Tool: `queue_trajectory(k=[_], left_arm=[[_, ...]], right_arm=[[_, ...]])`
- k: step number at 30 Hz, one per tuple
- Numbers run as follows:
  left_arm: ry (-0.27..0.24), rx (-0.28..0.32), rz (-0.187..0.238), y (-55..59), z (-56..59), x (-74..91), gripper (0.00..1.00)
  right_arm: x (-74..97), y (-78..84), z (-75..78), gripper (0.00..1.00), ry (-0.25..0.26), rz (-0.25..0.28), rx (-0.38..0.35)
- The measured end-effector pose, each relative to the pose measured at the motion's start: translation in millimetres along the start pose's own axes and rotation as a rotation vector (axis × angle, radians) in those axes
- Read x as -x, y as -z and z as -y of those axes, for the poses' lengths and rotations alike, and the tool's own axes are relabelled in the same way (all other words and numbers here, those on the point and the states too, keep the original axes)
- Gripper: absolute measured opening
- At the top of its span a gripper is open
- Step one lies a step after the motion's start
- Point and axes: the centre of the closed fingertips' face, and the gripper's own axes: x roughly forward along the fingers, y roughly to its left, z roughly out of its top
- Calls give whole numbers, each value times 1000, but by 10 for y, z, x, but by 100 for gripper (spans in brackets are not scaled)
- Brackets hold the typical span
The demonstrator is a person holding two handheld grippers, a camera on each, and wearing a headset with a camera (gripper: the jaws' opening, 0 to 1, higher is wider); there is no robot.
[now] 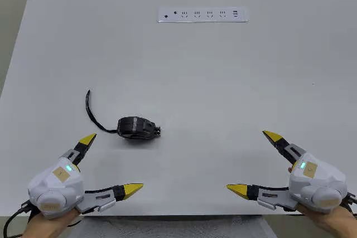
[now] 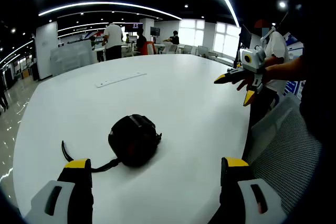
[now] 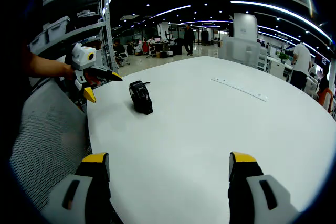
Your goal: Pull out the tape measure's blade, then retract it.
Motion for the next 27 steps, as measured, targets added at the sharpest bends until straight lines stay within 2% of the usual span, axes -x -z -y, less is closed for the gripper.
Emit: queue_trajectory(k=[13,27], left_arm=[[8,-3,11,-33,13,-15,100],[14,-23,-10,-26,-12,-26,97]], right_arm=[[-2,20,-8,96,-1,-9,11],[-12,37,-6,94,-10,-25,32]])
